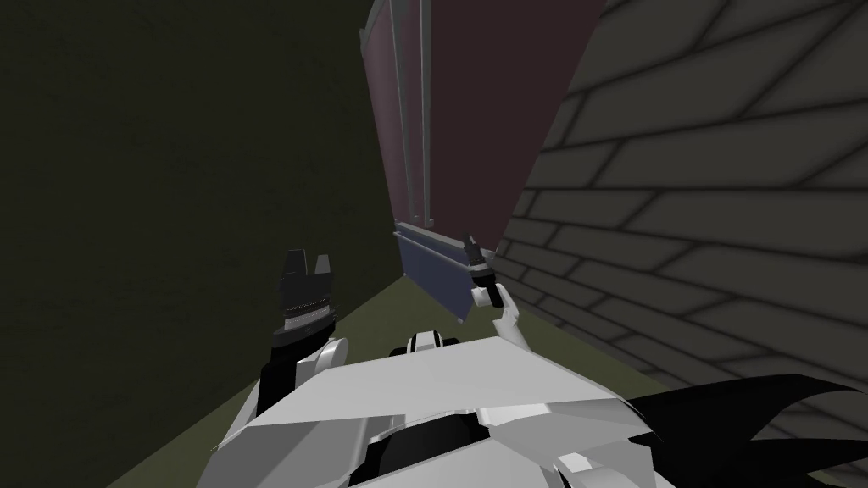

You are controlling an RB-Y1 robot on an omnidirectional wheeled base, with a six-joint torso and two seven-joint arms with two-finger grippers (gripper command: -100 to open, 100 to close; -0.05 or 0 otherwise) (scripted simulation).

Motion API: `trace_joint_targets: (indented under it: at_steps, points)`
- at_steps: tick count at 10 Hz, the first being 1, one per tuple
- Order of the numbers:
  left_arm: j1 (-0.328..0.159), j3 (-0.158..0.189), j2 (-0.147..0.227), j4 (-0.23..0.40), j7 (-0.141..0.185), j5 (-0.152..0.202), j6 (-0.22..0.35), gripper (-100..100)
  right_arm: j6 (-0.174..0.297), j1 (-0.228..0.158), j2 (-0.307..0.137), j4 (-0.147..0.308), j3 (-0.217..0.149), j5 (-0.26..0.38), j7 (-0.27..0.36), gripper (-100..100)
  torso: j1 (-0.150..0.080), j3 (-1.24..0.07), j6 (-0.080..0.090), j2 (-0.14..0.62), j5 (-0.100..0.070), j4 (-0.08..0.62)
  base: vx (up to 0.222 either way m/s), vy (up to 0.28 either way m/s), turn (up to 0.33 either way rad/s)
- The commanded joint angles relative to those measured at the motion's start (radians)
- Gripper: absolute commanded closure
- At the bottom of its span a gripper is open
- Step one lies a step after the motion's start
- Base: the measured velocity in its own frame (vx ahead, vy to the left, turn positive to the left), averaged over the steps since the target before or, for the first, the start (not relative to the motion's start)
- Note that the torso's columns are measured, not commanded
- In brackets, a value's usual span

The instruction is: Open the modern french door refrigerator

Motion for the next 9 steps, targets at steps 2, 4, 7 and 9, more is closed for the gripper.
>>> trace_joint_targets:
  at_steps: [2, 4, 7, 9]
  points:
    - [0.000, 0.000, 0.000, 0.000, 0.000, 0.000, 0.000, 0, 0.016, -0.087, -0.006, 0.082, -0.004, 0.044, 0.105, -100, 0.001, 0.000, 0.000, 0.000, 0.000, 0.000, 0.009, 0.070, -0.003]
    - [0.000, 0.000, 0.000, 0.000, 0.000, 0.000, 0.000, 0, 0.022, -0.127, -0.010, 0.123, -0.007, 0.066, 0.159, -100, 0.001, 0.000, 0.000, 0.000, 0.000, 0.000, 0.024, 0.076, -0.003]
    - [0.000, 0.000, 0.000, 0.000, 0.000, 0.000, 0.000, 0, 0.030, -0.166, -0.015, 0.164, -0.009, 0.088, 0.237, -100, 0.001, 0.000, 0.000, 0.000, 0.000, 0.000, 0.023, 0.072, -0.003]
    - [0.000, 0.000, 0.000, 0.000, 0.000, 0.000, 0.000, 0, 0.037, -0.205, -0.021, 0.207, -0.012, 0.110, 0.291, -100, 0.001, 0.001, 0.000, 0.001, 0.000, 0.000, 0.013, 0.076, -0.006]
